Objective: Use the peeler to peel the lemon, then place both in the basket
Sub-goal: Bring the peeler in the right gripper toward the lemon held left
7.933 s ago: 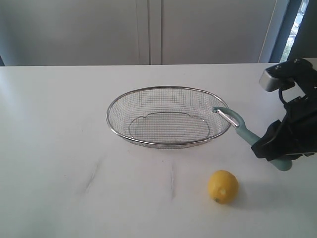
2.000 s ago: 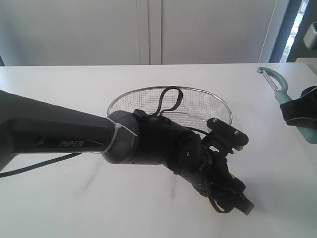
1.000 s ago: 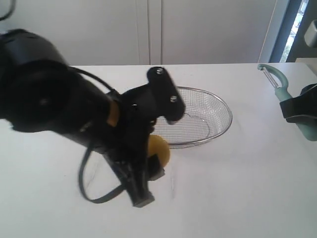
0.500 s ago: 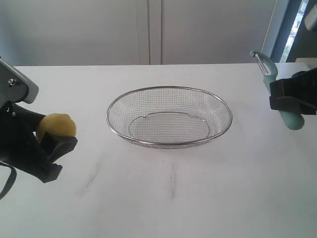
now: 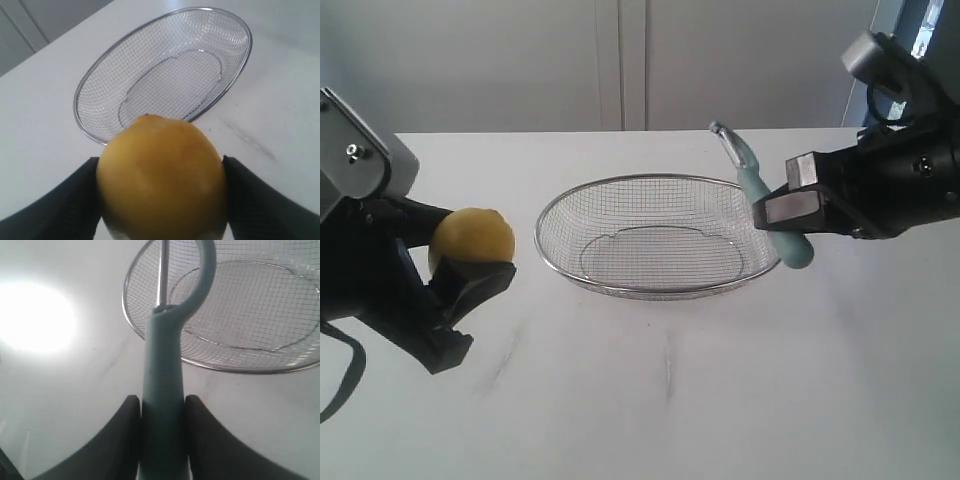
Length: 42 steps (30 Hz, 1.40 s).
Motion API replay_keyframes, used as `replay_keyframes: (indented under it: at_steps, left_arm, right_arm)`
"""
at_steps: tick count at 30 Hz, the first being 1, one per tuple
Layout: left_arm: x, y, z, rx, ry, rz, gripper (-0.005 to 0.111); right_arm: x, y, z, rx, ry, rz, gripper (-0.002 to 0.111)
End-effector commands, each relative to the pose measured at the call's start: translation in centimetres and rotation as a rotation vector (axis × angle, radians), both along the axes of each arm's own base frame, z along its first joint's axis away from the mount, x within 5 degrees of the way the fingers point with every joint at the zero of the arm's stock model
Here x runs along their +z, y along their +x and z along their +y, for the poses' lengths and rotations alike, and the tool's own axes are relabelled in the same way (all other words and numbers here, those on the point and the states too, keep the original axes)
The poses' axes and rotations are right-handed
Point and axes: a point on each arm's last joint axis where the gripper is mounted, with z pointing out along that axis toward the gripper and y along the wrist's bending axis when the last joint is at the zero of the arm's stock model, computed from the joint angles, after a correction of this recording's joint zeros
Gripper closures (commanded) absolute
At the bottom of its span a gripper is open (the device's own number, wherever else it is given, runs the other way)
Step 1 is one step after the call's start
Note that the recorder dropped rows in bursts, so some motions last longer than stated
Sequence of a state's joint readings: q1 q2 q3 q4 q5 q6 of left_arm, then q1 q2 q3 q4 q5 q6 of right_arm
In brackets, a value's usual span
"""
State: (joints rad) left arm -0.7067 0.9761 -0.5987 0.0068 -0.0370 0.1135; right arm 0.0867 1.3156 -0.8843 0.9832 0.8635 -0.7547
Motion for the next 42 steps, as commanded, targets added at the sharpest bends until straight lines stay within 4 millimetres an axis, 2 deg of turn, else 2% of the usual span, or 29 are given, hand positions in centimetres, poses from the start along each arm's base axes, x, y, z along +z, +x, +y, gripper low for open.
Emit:
replay_keyframes:
  at_steps: [1,6,14,22,29,34,42]
  left_arm:
    - [1.6,-0.4,0.3,-0.003,-0.069,-0.082,0.107]
    - [2.1,-0.6,0.4,-0.003,-0.091,-0.116,0.107]
    - [2.1,-0.5,0.4,-0.002,-0.095,-0.118,0.107]
    - [2.2,-0.5,0.4,-0.004,-0.094,-0.128,0.107]
    - [2.2,-0.5,0.4,-0.004,-0.095,-0.130,0.107]
    - [2.2,-0.5,0.4,-0.002,-0.098,-0.124,0.107]
    - [2.1,-0.6,0.4,-0.002,-0.089,-0.111,0.107]
  right_arm:
    - [-0.4,-0.3,1.6,0.080,0.027,0.018,0.108]
    - [-1.1,-1.0,4.4,0.198,0.032,0.046,0.108]
    - [-2.1,-2.3,7.5,0.334,0.044,0.098,0.108]
    - [-2.8,-2.1,10.3,0.290,0.126,0.122,0.108]
    - [-4.4,-3.0,13.1,0.332,0.163,0.202,0.108]
    - [-4.7,-3.3,14.4,0.322,0.199,0.238,0.108]
    - [-4.4,-3.1,14.7,0.265,0.261,0.257,0.108]
